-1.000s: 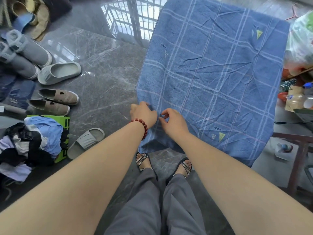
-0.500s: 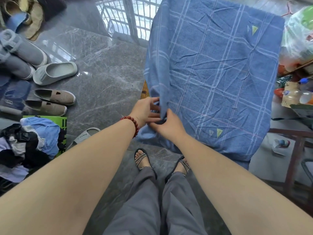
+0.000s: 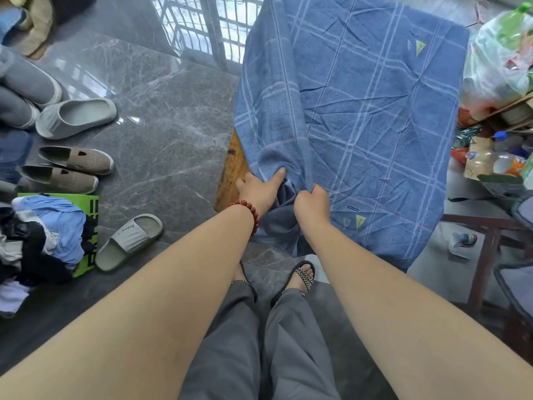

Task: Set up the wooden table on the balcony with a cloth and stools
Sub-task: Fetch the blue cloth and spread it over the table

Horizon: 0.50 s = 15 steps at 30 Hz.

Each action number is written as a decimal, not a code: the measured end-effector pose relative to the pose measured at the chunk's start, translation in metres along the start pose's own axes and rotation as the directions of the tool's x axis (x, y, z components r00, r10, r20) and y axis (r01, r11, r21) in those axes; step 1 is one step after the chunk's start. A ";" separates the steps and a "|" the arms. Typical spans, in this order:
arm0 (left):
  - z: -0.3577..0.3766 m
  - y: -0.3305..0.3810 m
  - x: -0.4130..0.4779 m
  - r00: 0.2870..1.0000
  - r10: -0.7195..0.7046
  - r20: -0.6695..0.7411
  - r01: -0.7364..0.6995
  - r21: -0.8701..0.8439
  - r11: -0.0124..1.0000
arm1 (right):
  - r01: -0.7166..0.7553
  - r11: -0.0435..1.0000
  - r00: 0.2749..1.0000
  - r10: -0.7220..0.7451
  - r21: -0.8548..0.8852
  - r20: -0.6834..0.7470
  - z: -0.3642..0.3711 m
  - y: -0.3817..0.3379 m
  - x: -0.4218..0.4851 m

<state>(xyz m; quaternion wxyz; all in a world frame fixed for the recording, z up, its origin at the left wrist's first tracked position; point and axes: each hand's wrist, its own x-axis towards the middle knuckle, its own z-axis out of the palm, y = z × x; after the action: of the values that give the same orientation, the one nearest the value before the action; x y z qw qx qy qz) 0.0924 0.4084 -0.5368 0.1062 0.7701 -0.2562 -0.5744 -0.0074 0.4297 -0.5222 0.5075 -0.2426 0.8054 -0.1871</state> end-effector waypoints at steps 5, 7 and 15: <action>0.004 -0.003 -0.001 0.994 0.035 0.106 -0.023 -0.116 0.993 | -0.063 0.992 0.998 0.065 0.113 -0.016 -0.001 0.001 0.005; 0.001 -0.003 0.001 0.993 0.113 0.027 -0.110 -0.087 0.990 | -0.050 0.992 0.998 0.052 0.114 -0.019 -0.002 0.000 0.005; -0.043 0.001 -0.005 0.971 0.184 -0.150 -0.155 0.185 0.970 | 0.022 1.000 0.992 -0.021 -0.004 0.125 0.005 0.000 -0.004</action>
<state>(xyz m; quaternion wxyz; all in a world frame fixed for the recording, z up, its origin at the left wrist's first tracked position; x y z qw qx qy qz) 0.1313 0.4041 -0.5188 0.1091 0.7969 -0.3601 -0.4726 -0.0013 0.4320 -0.5211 0.5541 -0.2640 0.7699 -0.1747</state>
